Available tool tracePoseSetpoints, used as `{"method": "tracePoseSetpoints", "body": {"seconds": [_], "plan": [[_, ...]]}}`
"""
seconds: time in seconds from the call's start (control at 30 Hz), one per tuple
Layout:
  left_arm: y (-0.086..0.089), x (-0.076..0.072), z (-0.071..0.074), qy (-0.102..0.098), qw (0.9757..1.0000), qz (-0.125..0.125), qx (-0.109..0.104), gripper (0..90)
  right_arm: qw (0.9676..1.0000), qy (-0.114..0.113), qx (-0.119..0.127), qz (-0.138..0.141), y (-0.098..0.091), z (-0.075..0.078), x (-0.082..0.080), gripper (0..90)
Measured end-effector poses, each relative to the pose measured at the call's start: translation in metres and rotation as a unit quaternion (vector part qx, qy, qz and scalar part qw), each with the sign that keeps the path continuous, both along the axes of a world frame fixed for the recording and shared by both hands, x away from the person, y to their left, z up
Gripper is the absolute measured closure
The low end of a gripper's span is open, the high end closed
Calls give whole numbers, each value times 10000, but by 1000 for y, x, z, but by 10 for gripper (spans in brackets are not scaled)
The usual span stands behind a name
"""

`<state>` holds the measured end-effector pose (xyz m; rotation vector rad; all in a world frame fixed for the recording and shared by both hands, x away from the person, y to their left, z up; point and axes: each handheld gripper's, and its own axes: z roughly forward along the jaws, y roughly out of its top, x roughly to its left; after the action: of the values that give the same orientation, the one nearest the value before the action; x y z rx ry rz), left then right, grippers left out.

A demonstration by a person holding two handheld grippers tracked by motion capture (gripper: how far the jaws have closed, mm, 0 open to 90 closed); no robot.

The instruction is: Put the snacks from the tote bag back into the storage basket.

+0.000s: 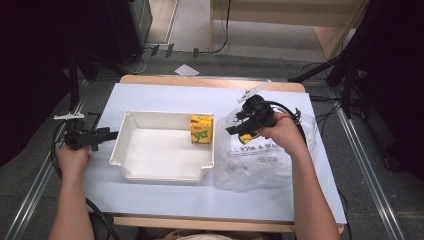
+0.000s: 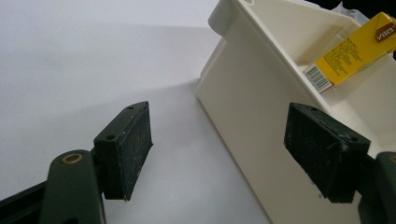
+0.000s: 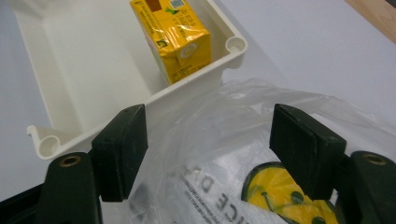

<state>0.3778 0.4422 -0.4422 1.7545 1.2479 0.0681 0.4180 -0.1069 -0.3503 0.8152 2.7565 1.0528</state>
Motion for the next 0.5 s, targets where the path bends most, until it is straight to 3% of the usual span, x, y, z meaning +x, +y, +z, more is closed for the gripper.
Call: {"method": "tracePoseSetpoints", "body": {"seconds": [0.5], "plan": [[-3, 6, -1, -12, 10000, -13, -21, 245, 9991, 46, 25, -428, -33, -12, 8, 247]]}}
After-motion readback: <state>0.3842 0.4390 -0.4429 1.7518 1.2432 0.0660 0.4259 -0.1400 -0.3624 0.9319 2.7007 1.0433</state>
